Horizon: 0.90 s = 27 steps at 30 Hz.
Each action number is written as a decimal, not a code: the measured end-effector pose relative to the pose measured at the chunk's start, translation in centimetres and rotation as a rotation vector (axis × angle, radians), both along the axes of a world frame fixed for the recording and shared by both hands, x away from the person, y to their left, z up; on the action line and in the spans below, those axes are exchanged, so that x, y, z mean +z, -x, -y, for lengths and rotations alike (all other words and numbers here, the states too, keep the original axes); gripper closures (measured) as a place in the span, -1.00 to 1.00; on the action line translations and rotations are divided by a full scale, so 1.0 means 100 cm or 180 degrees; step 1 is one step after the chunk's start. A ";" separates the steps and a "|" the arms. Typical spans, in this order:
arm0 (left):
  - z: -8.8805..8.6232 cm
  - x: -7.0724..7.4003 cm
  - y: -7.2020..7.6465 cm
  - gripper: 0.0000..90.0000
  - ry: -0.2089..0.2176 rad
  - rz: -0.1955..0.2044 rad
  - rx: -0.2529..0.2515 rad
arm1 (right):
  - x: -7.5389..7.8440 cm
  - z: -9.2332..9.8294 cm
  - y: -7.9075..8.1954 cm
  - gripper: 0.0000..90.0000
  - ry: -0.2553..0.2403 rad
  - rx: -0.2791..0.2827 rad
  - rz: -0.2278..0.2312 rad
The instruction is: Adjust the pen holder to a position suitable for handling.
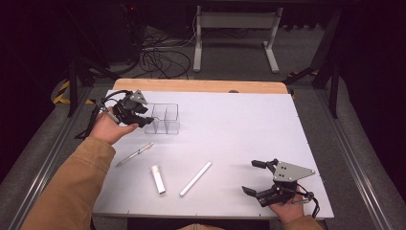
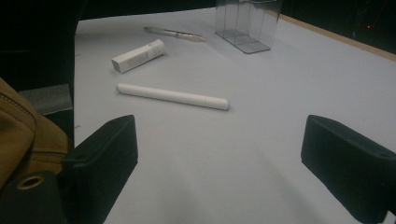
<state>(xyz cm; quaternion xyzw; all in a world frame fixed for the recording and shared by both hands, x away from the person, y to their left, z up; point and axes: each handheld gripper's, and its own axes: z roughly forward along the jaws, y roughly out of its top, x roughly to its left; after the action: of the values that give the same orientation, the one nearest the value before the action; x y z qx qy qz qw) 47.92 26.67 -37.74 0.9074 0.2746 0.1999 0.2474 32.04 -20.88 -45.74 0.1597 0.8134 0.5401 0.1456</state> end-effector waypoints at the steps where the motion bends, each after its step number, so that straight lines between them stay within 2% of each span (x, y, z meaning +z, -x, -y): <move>1: 0.001 0.000 -0.001 0.13 -0.0028 -0.0003 -0.0010 | 0.000 0.000 0.000 -0.75 0.0004 0.0000 0.0000; 7: 0.004 -0.002 -0.005 0.15 -0.0061 -0.0073 -0.0007 | 0.000 0.000 0.000 -0.75 -0.0001 0.0003 -0.0001; 14: 0.005 -0.008 -0.010 0.19 -0.0113 -0.0212 0.0005 | 0.000 0.000 0.000 -0.75 0.0005 0.0012 -0.0007; 27: 0.013 -0.012 -0.012 0.32 -0.0240 -0.0247 -0.0051 | 0.000 0.000 -0.001 -0.76 -0.0008 0.0011 -0.0007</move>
<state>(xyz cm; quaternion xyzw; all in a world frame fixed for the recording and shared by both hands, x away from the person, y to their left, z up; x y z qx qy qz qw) 49.10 25.40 -38.97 0.9253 0.2690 0.1728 0.2038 32.11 -20.89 -45.79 0.1591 0.8131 0.5413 0.1435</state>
